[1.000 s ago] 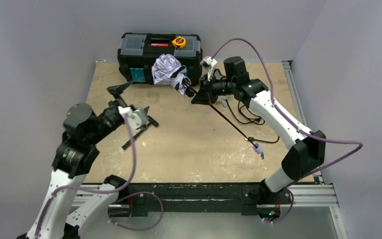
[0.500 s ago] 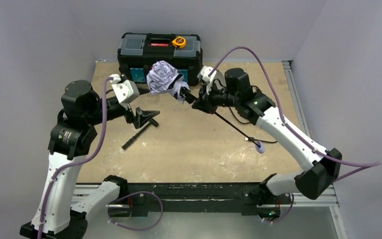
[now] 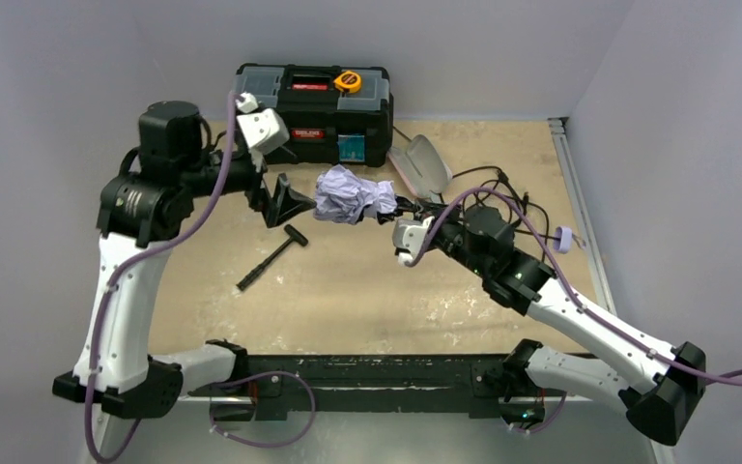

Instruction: Open the umbrella

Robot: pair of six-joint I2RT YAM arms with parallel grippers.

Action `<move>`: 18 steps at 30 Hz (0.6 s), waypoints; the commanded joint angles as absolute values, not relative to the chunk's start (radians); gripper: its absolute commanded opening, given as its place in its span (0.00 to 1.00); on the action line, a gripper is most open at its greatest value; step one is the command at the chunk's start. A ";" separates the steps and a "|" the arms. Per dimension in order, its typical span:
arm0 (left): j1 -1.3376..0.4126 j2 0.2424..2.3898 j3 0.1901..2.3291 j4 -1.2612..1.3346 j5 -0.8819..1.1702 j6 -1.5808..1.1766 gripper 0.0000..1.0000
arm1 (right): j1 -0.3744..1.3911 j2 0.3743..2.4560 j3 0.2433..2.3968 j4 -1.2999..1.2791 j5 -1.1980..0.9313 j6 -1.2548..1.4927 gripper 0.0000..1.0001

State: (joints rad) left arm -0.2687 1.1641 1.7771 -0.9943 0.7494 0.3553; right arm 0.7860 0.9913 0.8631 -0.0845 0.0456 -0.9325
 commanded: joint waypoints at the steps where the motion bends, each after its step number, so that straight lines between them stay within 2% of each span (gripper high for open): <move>1: -0.268 1.250 1.799 -1.154 0.862 0.285 1.00 | 0.810 0.906 0.808 0.227 0.068 -1.205 0.00; 10: -0.392 1.281 1.690 -1.152 0.779 0.334 1.00 | 0.861 0.867 0.725 0.374 0.004 -1.369 0.00; 13: -0.400 1.258 1.622 -1.081 0.816 0.298 0.98 | 0.873 0.867 0.702 0.419 -0.028 -1.413 0.00; 14: -0.402 1.246 1.599 -1.055 0.835 0.290 0.88 | 0.875 0.869 0.690 0.439 -0.030 -1.425 0.00; 16: -0.410 1.234 1.572 -1.040 0.876 0.301 0.59 | 0.877 0.879 0.680 0.474 -0.027 -1.438 0.00; 18: -0.413 1.231 1.562 -1.064 0.909 0.327 0.40 | 0.877 0.890 0.678 0.499 -0.018 -1.443 0.00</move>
